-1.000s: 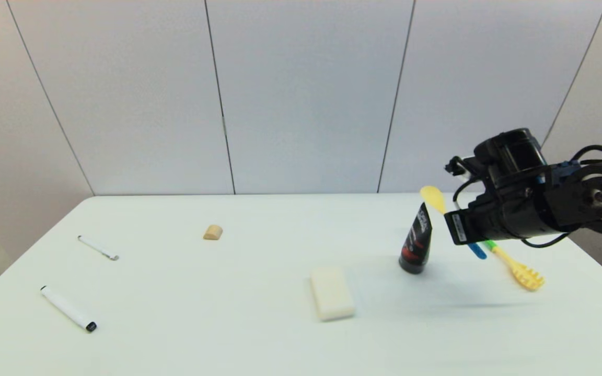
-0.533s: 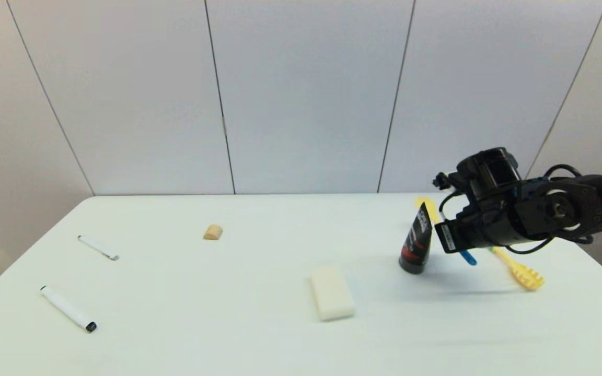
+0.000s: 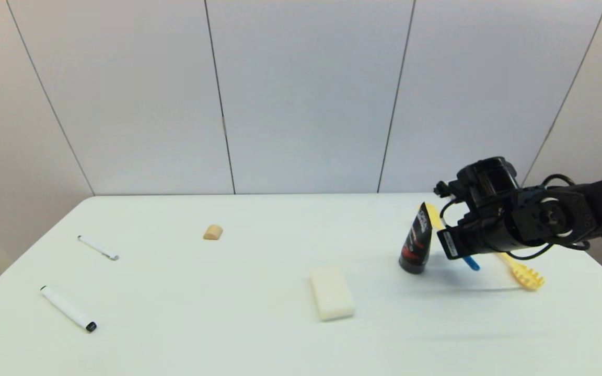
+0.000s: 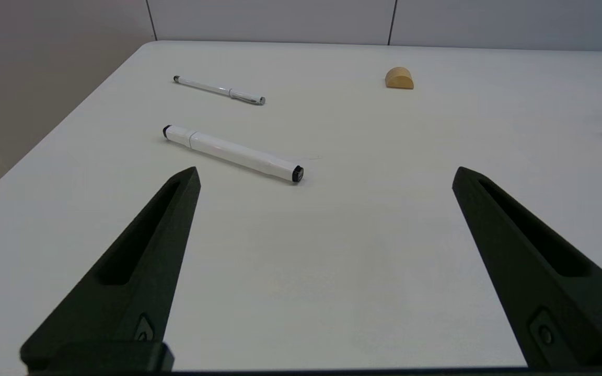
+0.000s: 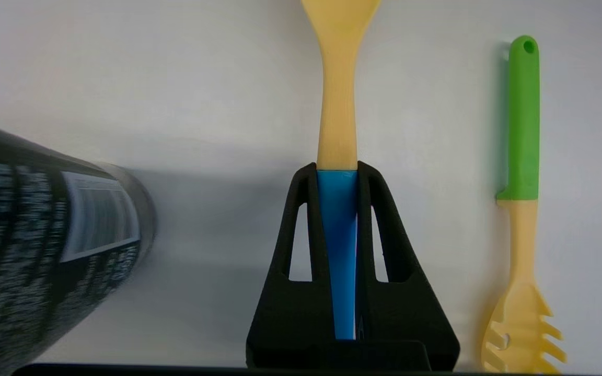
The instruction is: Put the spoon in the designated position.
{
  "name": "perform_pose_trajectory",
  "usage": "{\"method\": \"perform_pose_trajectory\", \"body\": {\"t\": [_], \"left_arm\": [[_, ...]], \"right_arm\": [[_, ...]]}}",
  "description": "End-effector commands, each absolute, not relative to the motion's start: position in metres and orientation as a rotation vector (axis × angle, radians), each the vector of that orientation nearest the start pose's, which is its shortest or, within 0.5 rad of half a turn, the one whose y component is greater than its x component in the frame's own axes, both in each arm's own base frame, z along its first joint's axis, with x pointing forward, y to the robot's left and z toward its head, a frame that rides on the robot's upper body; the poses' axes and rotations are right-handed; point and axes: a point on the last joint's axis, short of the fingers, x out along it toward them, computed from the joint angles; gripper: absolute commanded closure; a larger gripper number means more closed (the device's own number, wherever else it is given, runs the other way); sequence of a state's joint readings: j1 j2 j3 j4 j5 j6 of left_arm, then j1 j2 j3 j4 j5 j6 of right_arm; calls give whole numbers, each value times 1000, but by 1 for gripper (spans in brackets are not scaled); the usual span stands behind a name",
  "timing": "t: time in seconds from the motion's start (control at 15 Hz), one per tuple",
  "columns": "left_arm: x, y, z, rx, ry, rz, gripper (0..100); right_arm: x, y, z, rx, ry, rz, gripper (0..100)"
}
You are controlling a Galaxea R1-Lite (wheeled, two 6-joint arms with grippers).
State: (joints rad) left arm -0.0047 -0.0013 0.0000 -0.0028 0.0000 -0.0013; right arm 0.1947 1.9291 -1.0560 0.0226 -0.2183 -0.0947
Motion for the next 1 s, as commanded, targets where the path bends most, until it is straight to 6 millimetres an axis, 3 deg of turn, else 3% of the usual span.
{"method": "perform_pose_trajectory", "body": {"t": [0.07,0.4,0.47,1.0], "left_arm": [[-23,0,76,-2,-3,-5,0],[-23,0,76,0,-3,-5,0],[-23,0,76,-2,-3,-5,0],[-23,0,76,-2,-3,-5,0]], "right_arm": [[335,54,112,-272,893,4,100],[336,54,111,-270,883,2,100],[336,54,111,-271,884,0,0],[334,54,119,-266,860,-2,0]]}}
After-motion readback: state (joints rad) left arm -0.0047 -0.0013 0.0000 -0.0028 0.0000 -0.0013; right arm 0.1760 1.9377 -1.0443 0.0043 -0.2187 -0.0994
